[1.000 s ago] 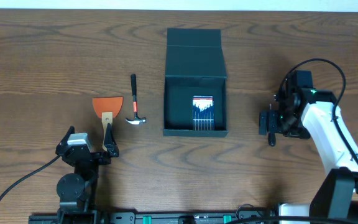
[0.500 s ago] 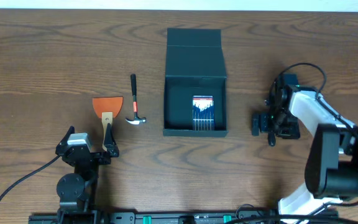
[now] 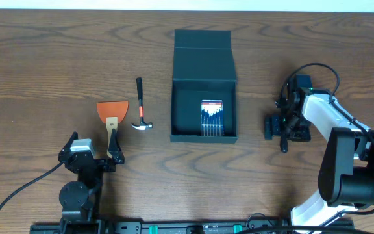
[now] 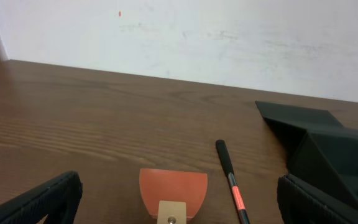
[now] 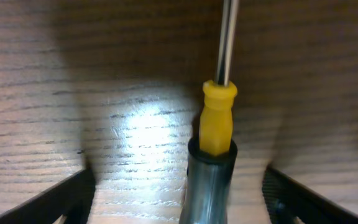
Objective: Pack container
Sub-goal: 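Lower the right gripper and grasp the yellow-handled screwdriver handle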
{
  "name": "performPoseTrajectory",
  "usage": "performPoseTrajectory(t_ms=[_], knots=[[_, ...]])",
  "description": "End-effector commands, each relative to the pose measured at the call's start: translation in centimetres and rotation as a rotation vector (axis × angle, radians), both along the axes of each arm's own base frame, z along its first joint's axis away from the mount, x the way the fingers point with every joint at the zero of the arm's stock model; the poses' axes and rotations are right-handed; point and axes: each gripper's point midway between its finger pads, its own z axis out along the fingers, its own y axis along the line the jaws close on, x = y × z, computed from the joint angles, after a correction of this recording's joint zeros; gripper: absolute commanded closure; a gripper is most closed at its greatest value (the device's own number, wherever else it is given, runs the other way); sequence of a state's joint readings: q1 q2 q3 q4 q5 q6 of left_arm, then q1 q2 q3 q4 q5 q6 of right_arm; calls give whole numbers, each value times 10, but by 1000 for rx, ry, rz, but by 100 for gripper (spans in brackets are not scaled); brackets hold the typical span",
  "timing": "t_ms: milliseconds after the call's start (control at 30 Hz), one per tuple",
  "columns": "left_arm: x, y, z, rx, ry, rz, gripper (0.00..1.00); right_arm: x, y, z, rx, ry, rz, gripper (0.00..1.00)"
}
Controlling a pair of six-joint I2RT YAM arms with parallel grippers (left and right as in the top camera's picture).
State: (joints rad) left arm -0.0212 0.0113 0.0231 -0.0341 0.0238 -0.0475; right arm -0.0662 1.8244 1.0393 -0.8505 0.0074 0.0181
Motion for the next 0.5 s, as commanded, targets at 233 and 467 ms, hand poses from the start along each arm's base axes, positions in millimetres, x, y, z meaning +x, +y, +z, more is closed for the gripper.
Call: performPoseTrajectory(t_ms=[233, 467], knots=[[-1, 3, -18, 12, 55, 12, 1, -10, -4, -17, -14, 55, 6, 51], [-1, 3, -18, 12, 55, 12, 2, -11, -4, -16, -14, 59, 6, 76]])
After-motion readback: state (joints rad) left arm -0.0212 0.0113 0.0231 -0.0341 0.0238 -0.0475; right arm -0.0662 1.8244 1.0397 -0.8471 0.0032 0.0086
